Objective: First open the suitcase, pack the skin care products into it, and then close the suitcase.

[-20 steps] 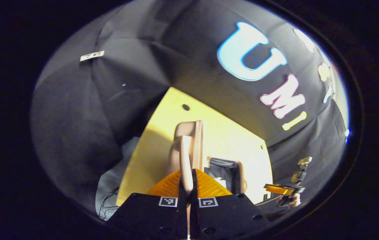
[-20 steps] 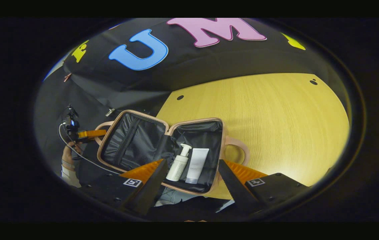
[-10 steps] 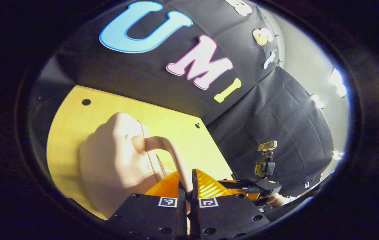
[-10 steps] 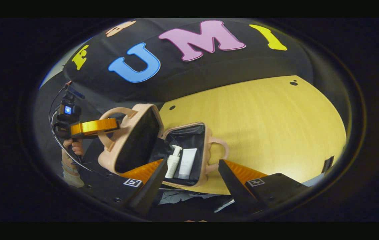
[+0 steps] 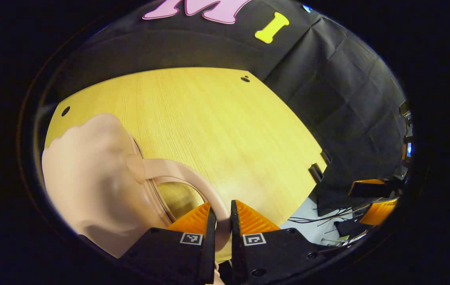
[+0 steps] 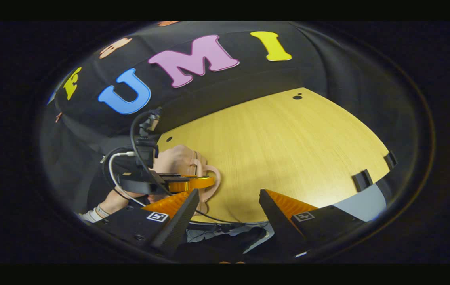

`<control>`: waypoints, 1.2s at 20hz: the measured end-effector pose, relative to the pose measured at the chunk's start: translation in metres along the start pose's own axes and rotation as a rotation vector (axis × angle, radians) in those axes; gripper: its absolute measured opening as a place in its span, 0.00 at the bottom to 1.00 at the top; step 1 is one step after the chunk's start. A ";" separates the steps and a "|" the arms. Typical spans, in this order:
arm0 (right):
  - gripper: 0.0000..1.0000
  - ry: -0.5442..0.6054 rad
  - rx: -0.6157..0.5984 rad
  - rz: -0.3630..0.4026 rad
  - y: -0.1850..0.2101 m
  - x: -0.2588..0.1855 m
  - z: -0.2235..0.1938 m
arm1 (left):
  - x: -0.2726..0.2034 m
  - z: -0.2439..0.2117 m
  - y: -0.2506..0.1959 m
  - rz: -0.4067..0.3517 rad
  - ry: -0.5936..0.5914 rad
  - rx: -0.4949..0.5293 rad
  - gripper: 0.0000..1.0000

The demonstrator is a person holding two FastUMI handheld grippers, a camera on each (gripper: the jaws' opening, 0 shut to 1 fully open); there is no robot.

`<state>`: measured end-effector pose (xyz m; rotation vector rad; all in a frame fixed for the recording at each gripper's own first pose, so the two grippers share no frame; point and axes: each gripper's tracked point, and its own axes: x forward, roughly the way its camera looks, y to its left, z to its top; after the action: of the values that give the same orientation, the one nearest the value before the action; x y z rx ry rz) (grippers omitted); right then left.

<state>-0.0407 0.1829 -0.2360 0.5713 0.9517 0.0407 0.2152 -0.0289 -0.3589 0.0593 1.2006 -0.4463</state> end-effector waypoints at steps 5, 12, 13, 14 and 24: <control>0.97 0.026 0.011 -0.011 -0.025 -0.008 -0.014 | 0.005 0.004 -0.002 0.139 -0.028 0.101 0.40; 0.98 -0.105 -0.195 0.051 -0.050 -0.029 0.033 | -0.092 0.080 -0.017 0.405 -0.454 0.154 0.89; 0.98 -0.152 -0.236 0.062 -0.050 -0.038 0.048 | -0.117 0.087 -0.026 0.437 -0.533 0.135 0.90; 0.98 -0.197 -0.276 0.075 -0.051 -0.046 0.061 | -0.142 0.095 -0.037 0.464 -0.605 0.121 0.90; 0.97 -0.715 -0.594 0.184 -0.020 -0.175 0.178 | -0.291 0.091 -0.141 0.686 -0.972 -0.012 0.95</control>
<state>-0.0103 0.0385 -0.0337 0.0905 0.1603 0.2572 0.1614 -0.0946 -0.0344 0.2086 0.1786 0.1546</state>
